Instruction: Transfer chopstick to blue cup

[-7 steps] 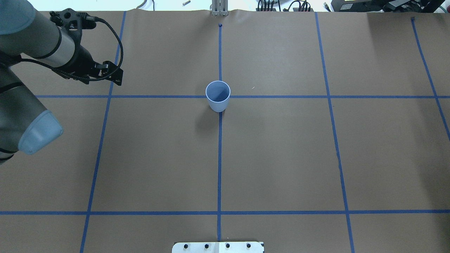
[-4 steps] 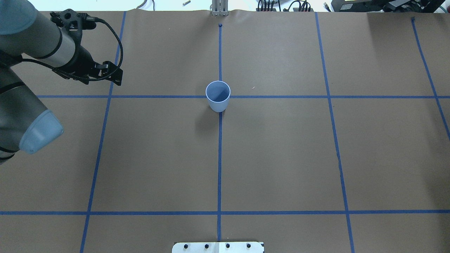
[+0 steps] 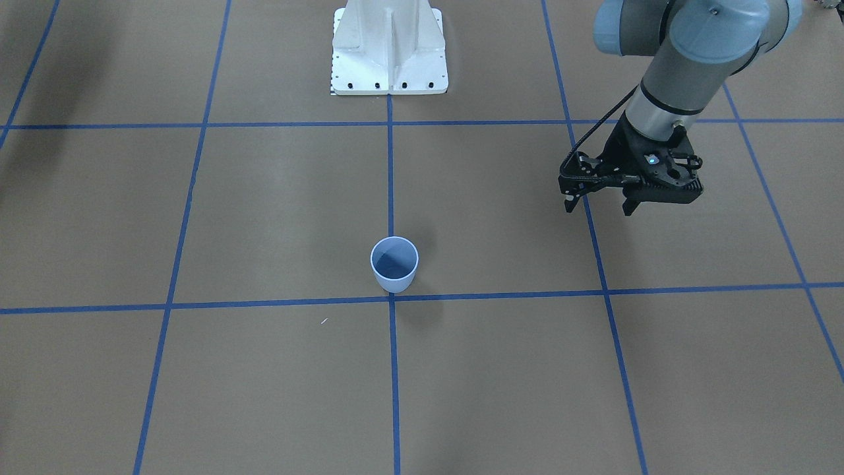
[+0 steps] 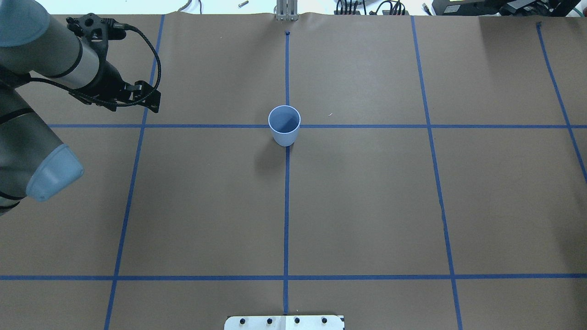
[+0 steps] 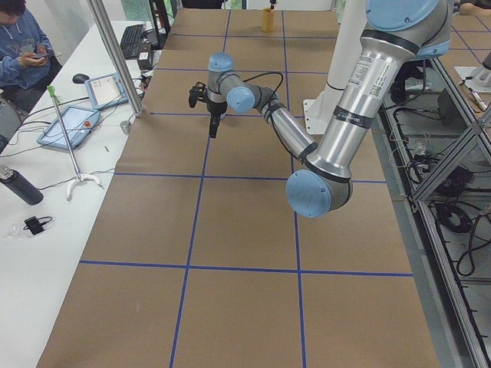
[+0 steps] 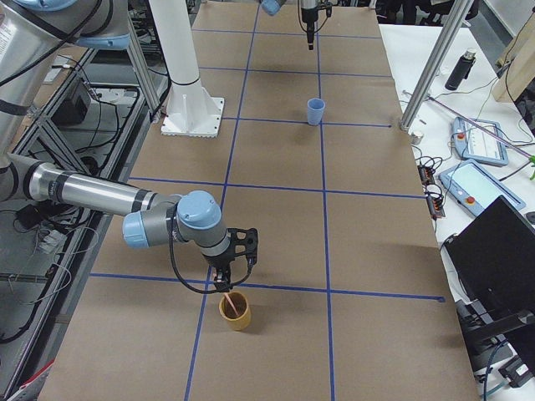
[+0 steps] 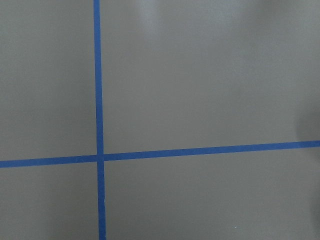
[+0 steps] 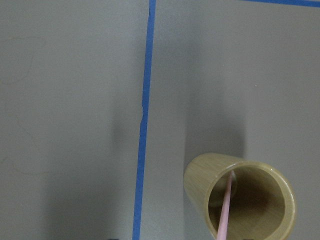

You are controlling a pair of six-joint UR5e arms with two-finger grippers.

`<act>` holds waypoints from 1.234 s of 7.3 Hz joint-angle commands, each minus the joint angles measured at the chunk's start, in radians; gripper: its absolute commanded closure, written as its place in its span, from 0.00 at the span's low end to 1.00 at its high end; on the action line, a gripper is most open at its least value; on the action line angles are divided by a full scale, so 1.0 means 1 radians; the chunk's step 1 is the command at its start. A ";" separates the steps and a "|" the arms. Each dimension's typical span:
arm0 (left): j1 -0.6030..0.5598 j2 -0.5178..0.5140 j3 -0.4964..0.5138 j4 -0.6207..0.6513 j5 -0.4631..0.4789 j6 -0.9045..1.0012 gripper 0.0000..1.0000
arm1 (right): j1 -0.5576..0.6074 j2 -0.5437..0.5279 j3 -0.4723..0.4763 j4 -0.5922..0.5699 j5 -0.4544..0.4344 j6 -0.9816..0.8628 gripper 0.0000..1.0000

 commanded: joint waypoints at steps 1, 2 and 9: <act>0.001 0.001 0.005 0.000 0.000 -0.001 0.02 | 0.001 -0.015 0.001 -0.004 -0.002 -0.006 0.56; 0.003 -0.002 0.015 0.000 0.000 -0.001 0.02 | 0.004 -0.023 0.001 -0.004 -0.002 -0.030 0.58; 0.004 -0.005 0.024 0.000 0.000 -0.006 0.02 | 0.042 -0.043 0.000 -0.005 -0.006 -0.125 0.49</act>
